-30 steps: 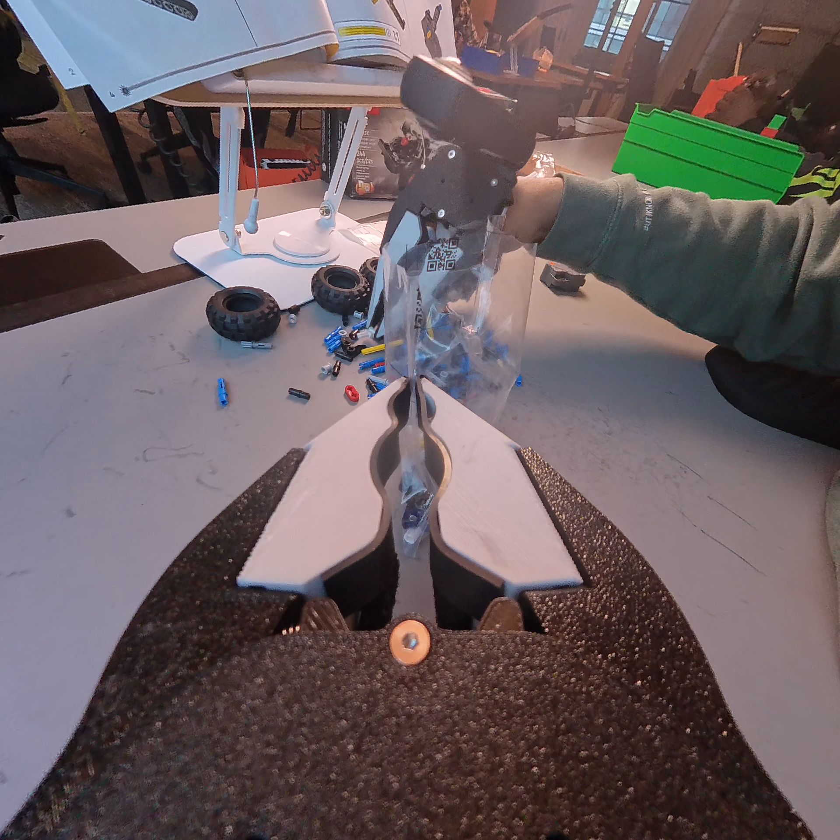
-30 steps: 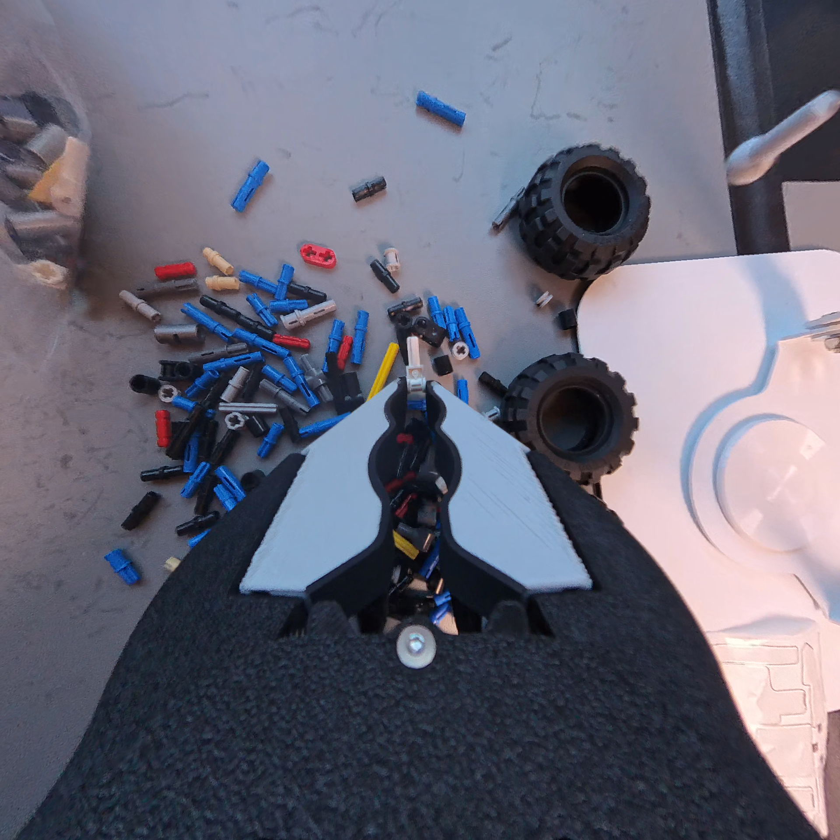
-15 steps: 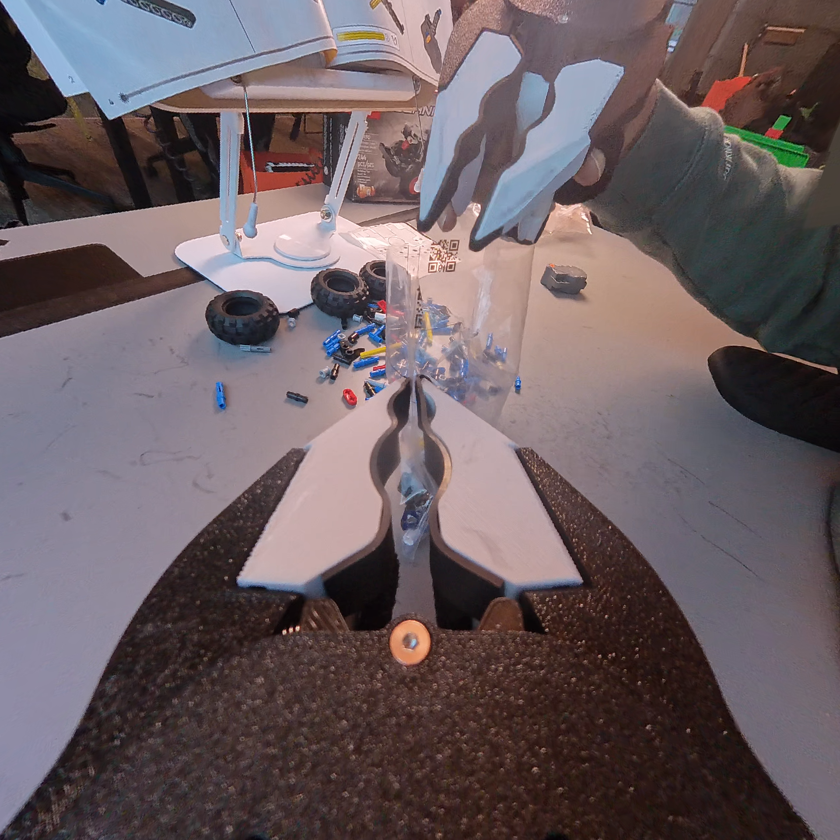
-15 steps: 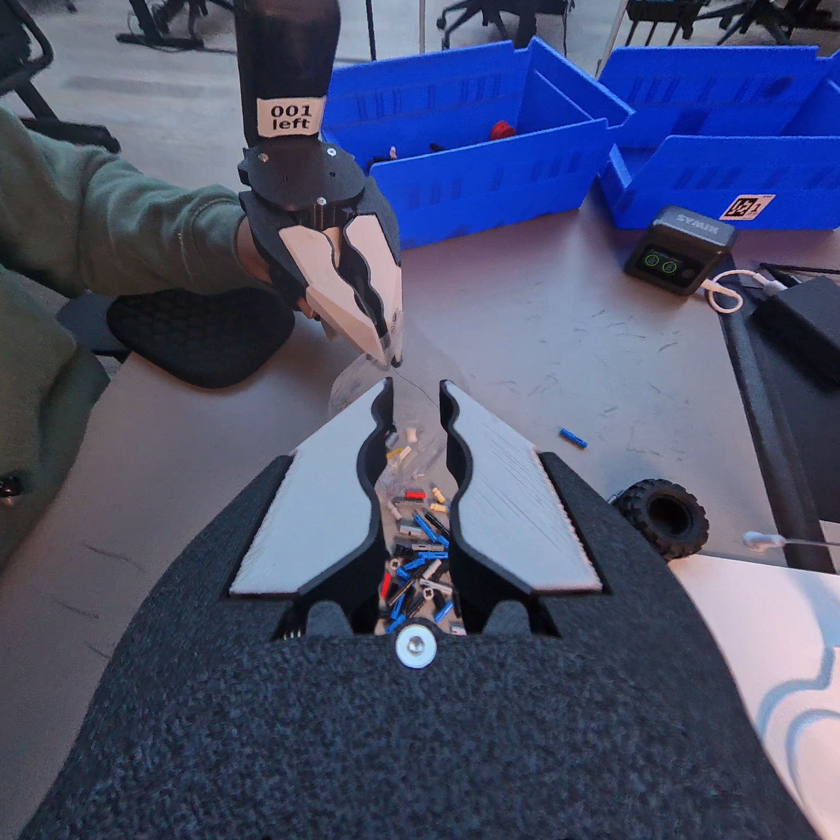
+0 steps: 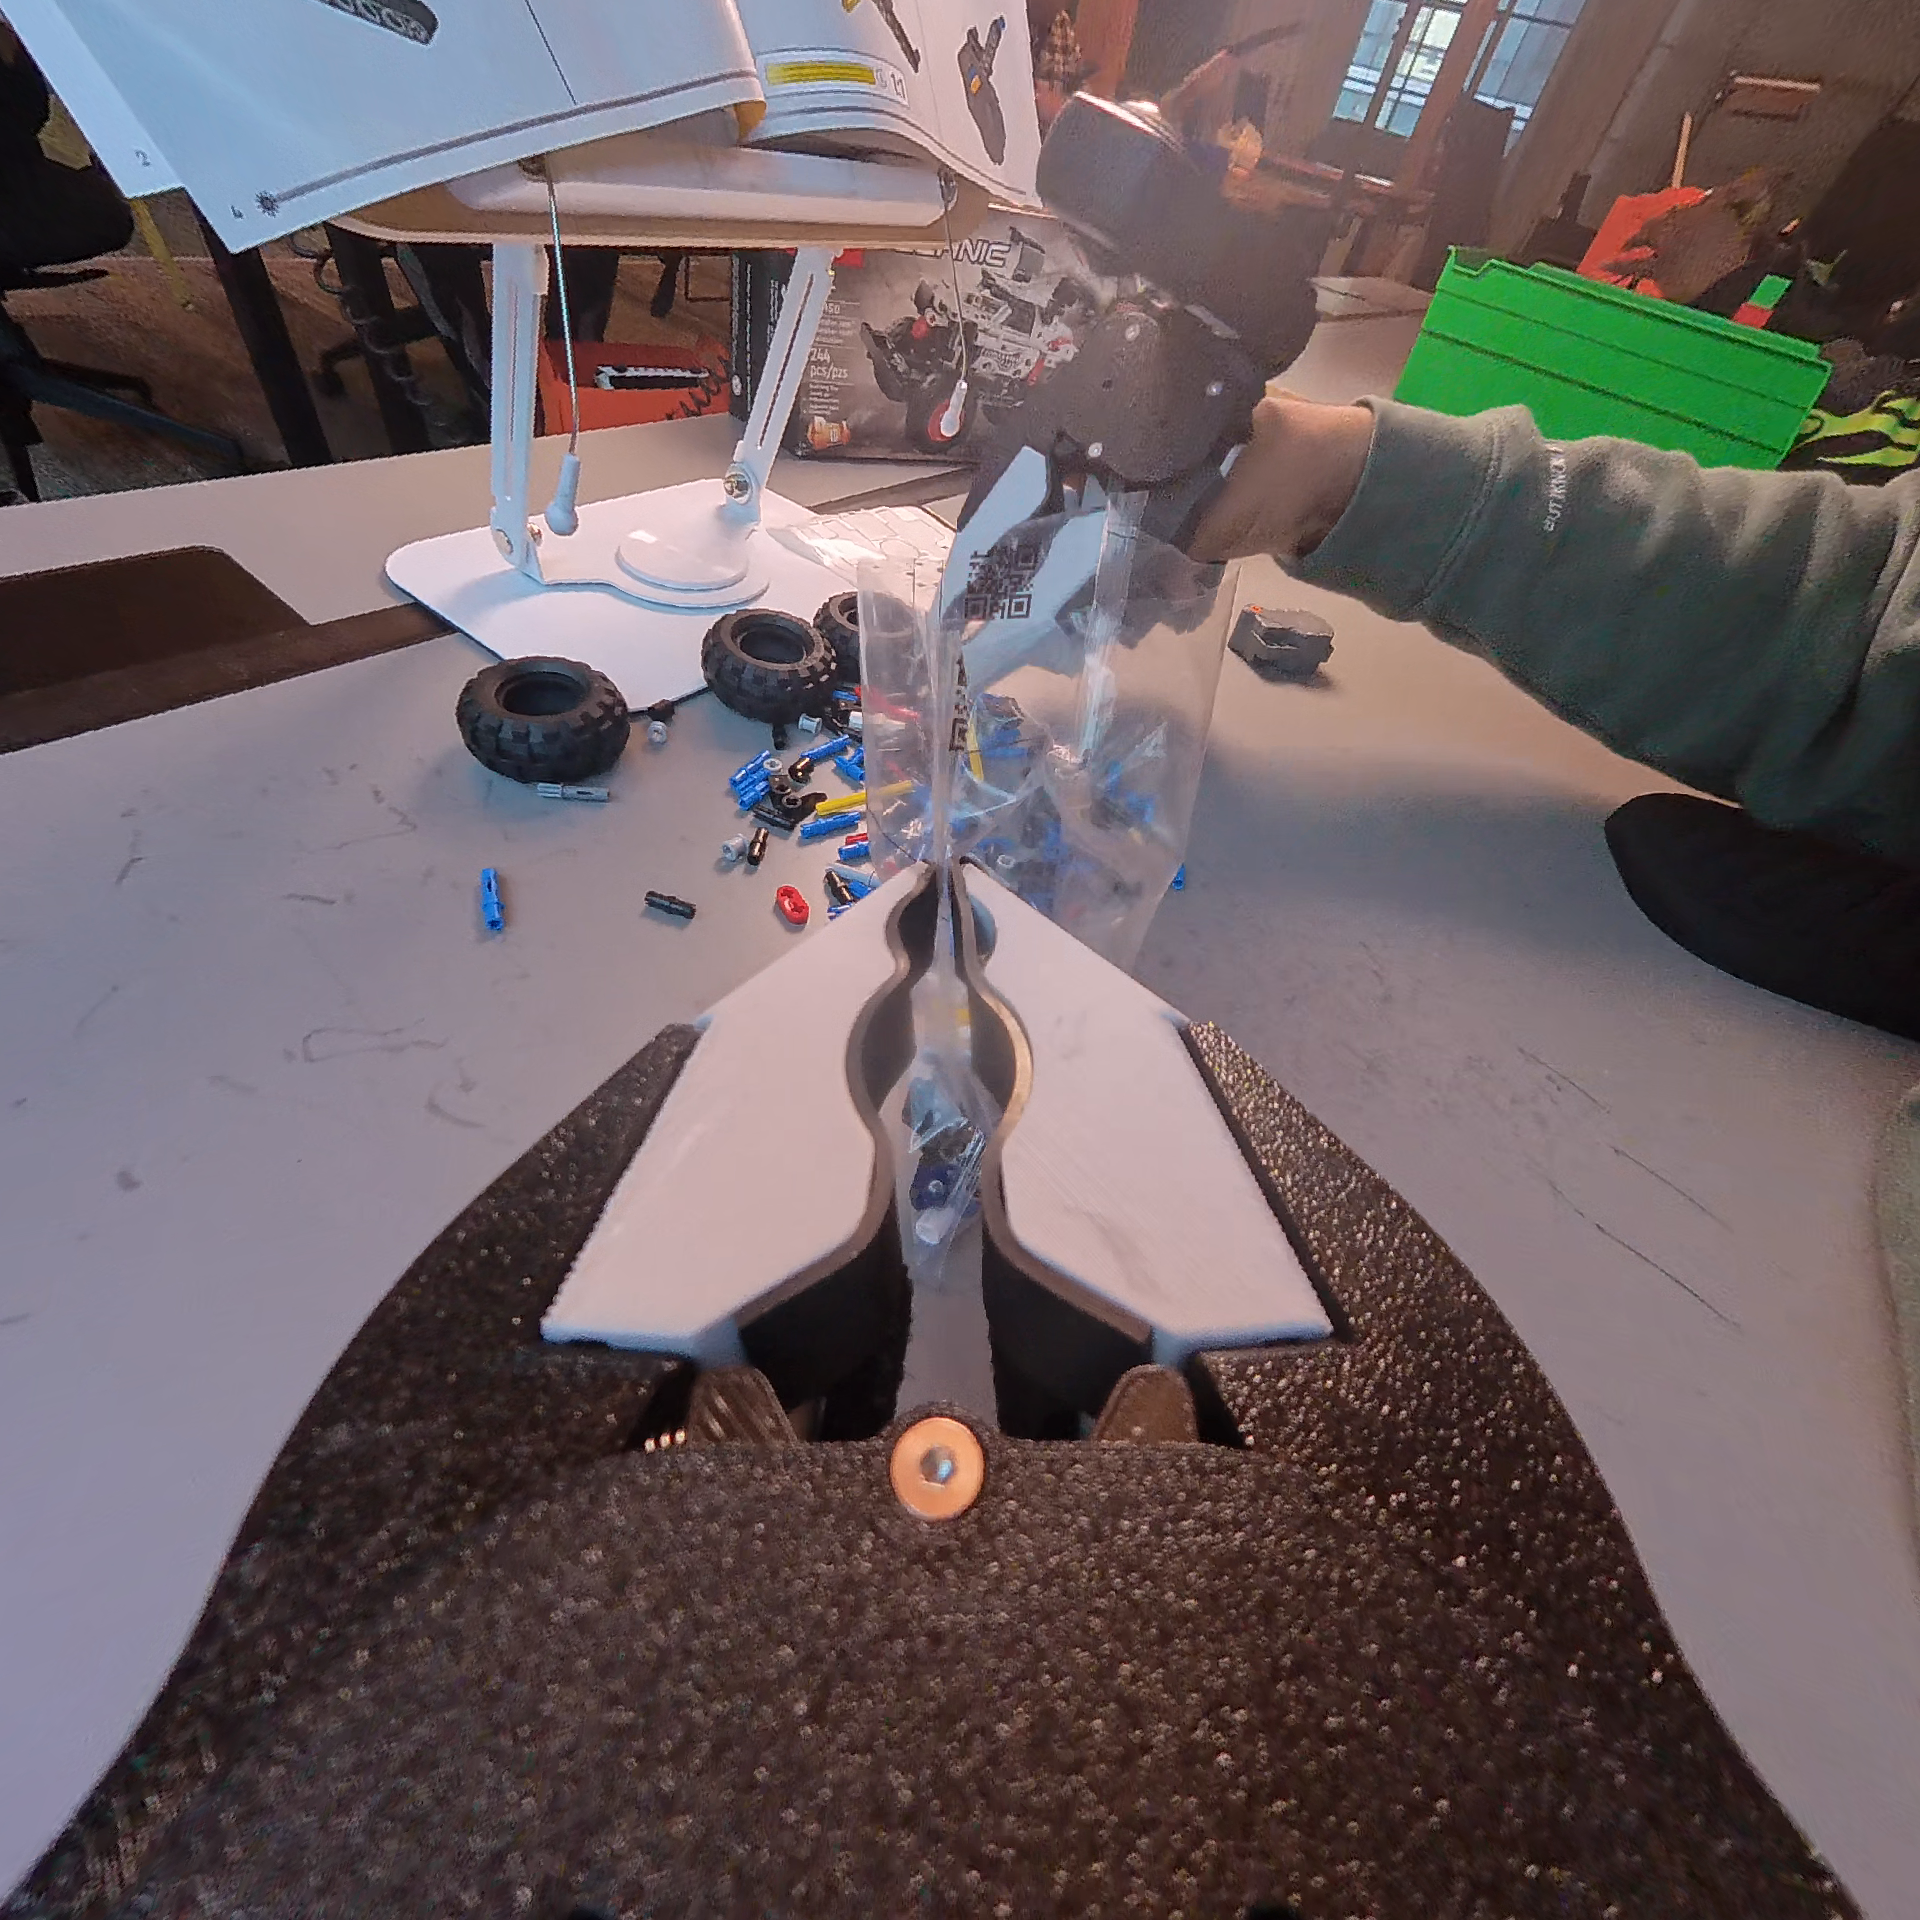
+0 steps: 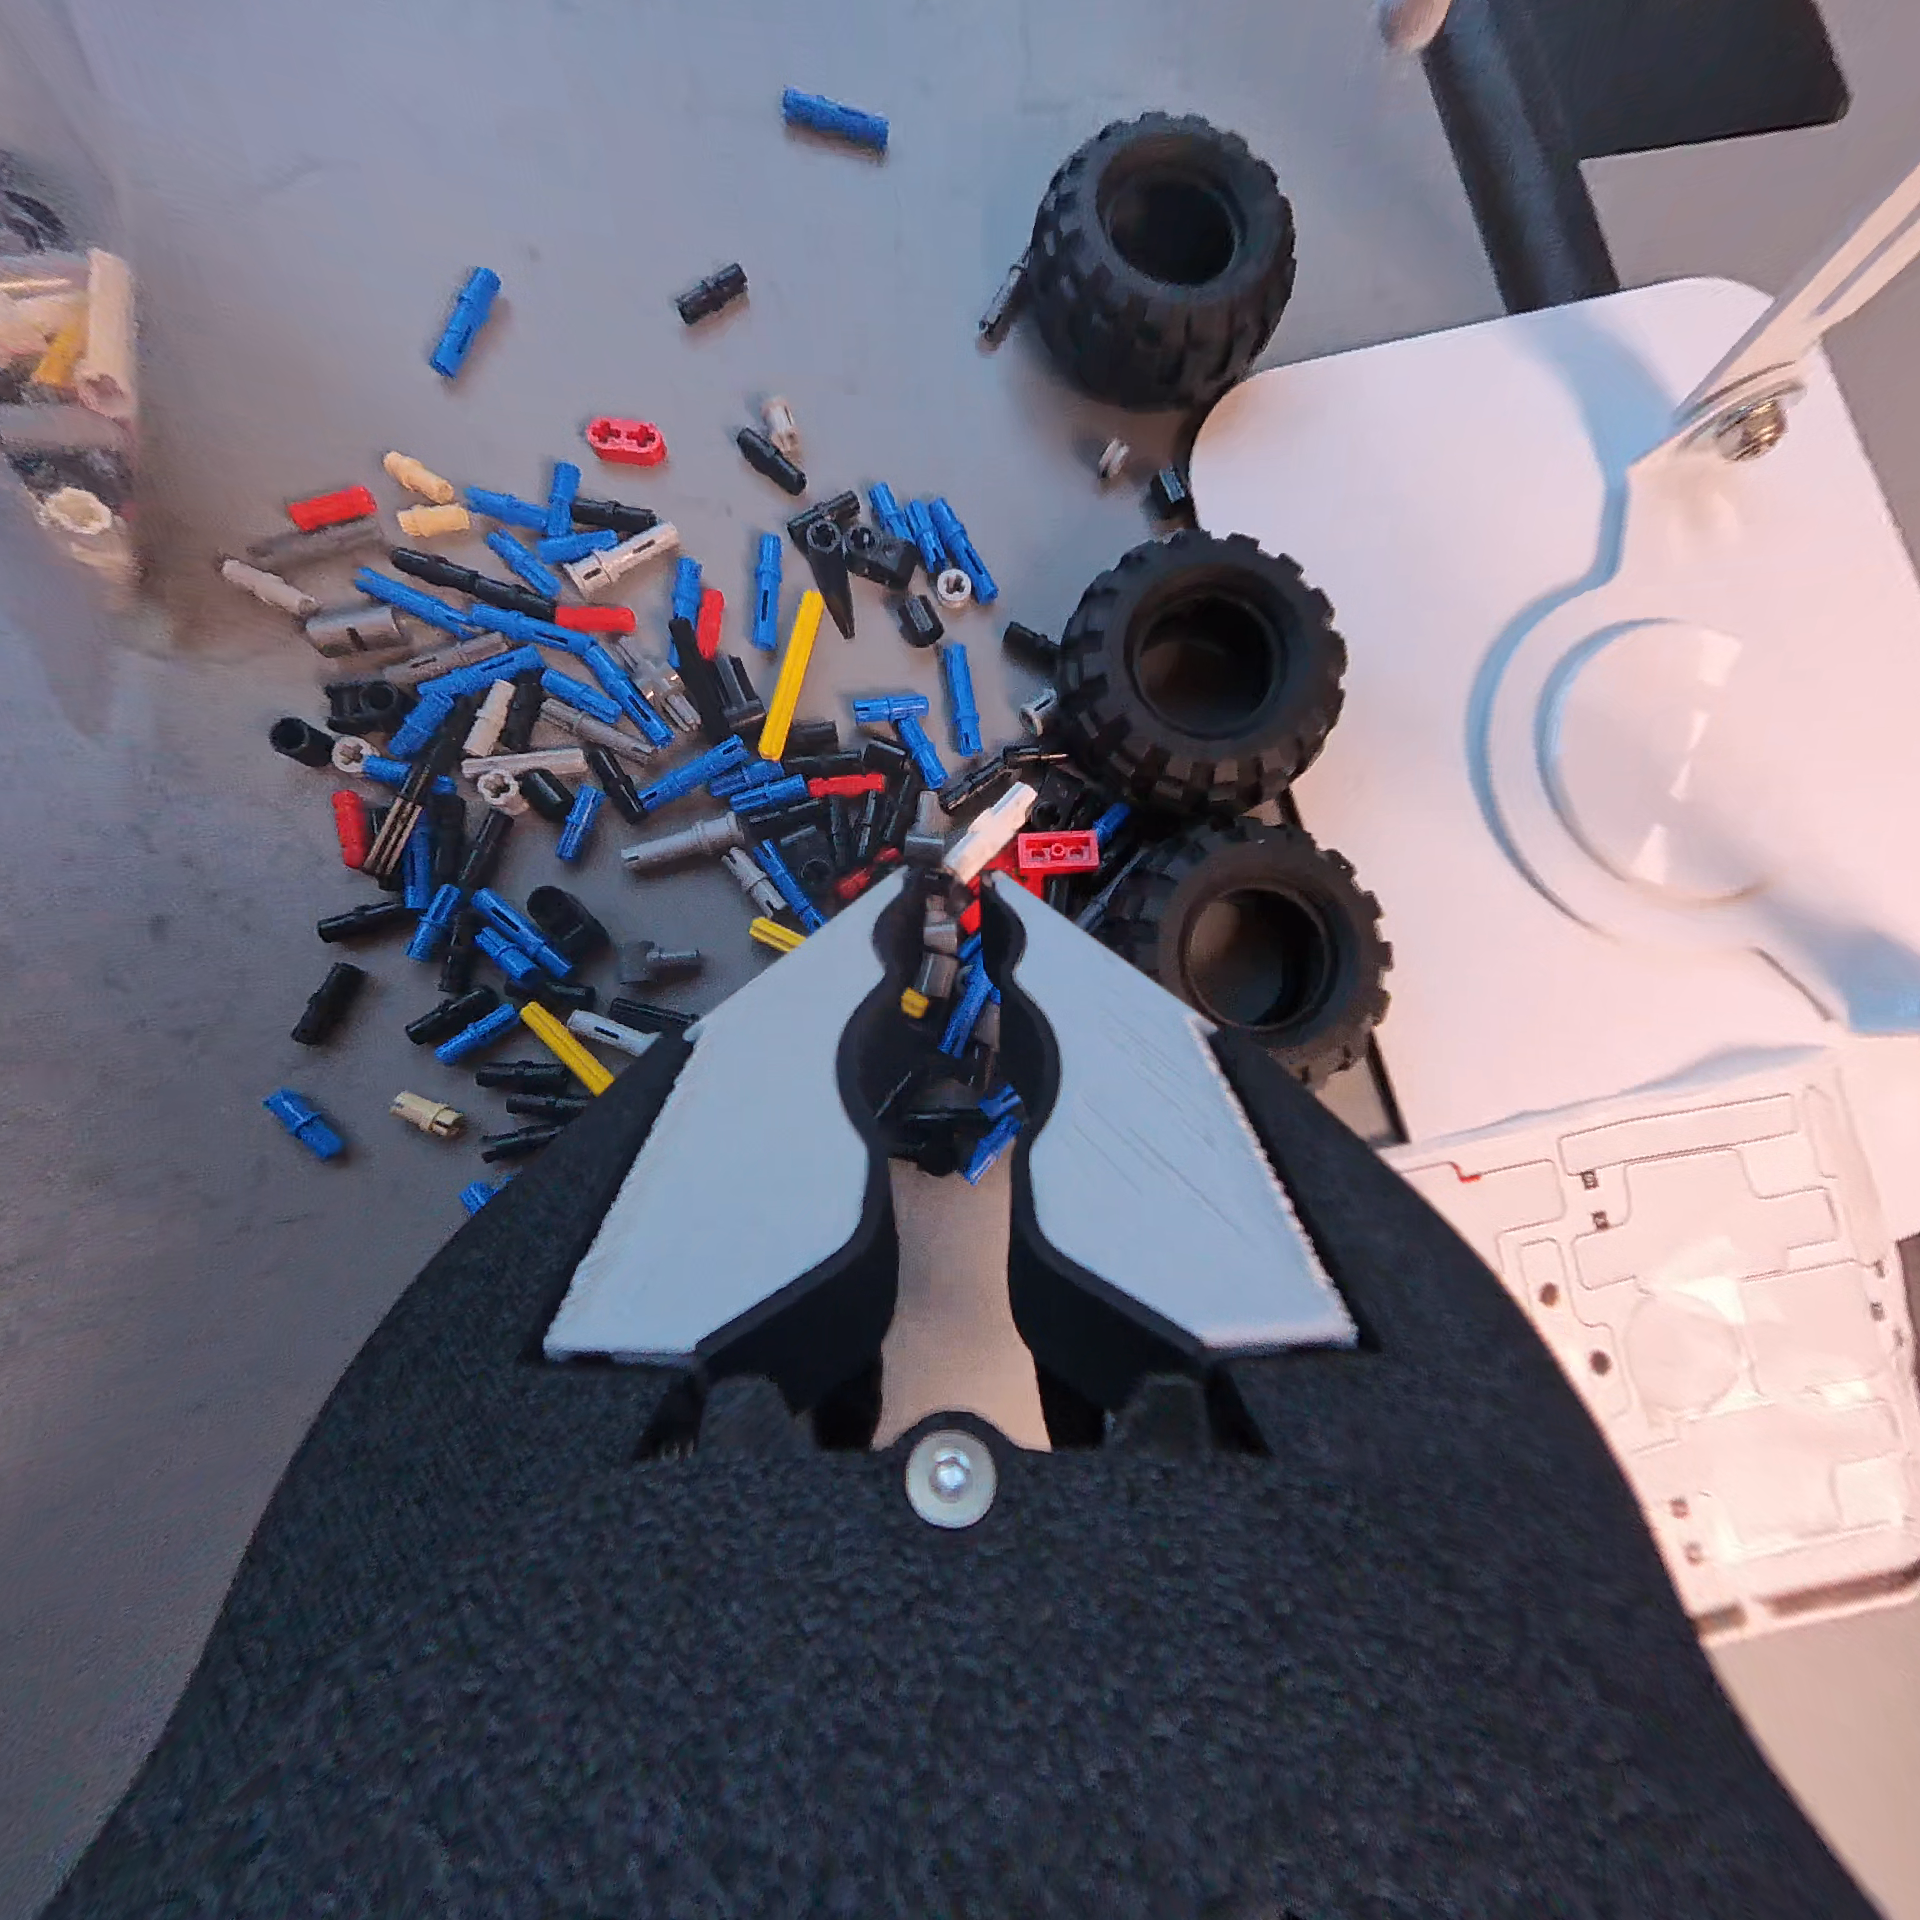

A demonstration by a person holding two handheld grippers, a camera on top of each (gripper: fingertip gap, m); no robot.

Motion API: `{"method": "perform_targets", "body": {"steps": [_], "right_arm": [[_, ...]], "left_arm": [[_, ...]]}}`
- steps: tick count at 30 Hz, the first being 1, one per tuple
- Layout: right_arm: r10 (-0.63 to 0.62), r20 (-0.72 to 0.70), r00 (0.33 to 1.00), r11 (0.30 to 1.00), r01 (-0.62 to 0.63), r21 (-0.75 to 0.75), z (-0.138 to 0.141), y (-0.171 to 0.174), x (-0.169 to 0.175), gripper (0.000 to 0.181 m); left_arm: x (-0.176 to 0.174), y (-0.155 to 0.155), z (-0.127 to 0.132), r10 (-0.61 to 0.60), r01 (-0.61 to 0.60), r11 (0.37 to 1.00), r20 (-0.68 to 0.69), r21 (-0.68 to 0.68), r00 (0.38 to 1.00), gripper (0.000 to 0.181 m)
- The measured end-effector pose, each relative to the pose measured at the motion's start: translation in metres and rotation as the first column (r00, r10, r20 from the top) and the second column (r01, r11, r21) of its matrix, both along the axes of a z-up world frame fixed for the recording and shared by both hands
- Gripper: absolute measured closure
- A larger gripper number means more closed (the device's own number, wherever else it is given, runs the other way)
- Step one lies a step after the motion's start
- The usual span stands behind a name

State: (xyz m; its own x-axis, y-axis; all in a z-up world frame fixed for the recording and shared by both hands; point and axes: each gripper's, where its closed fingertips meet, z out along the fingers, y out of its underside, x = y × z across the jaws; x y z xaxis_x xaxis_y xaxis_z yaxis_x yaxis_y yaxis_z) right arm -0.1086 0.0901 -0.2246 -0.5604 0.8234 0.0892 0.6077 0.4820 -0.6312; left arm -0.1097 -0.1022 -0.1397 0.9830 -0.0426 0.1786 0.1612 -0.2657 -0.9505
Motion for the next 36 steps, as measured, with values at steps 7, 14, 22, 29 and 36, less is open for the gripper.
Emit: {"method": "perform_targets", "body": {"steps": [7, 14, 22, 29, 36], "right_arm": [[-0.059, -0.010, 0.998, 0.998, 0.059, -0.025, -0.005, -0.001, -0.016, 0.172], [-0.070, 0.058, 0.996, 0.998, 0.069, 0.009, -0.010, -0.004, -0.015, 0.170], [-0.064, 0.070, 0.995, 0.995, 0.059, 0.078, -0.014, -0.003, -0.019, 0.173], [0.084, -0.224, 0.971, 0.983, -0.118, -0.141, 0.087, -0.052, -0.020, 0.174], [0.355, -0.291, 0.889, 0.860, -0.432, -0.271, 0.148, -0.158, 0.003, 0.172]], "left_arm": [[0.000, 0.000, -0.001, -0.003, 0.003, 1.000, 0.006, 0.000, 1.000, 0.180], [0.000, -0.001, 0.000, -0.007, 0.007, 1.000, 0.003, 0.003, 1.000, 0.180], [0.000, -0.003, 0.003, -0.004, 0.004, 1.000, -0.007, 0.012, 1.000, 0.180], [-0.002, -0.003, 0.003, -0.001, 0.001, 1.000, 0.000, 0.013, 1.000, 0.180], [-0.002, -0.003, 0.004, 0.001, 0.000, 1.000, -0.009, 0.014, 1.000, 0.180]]}}
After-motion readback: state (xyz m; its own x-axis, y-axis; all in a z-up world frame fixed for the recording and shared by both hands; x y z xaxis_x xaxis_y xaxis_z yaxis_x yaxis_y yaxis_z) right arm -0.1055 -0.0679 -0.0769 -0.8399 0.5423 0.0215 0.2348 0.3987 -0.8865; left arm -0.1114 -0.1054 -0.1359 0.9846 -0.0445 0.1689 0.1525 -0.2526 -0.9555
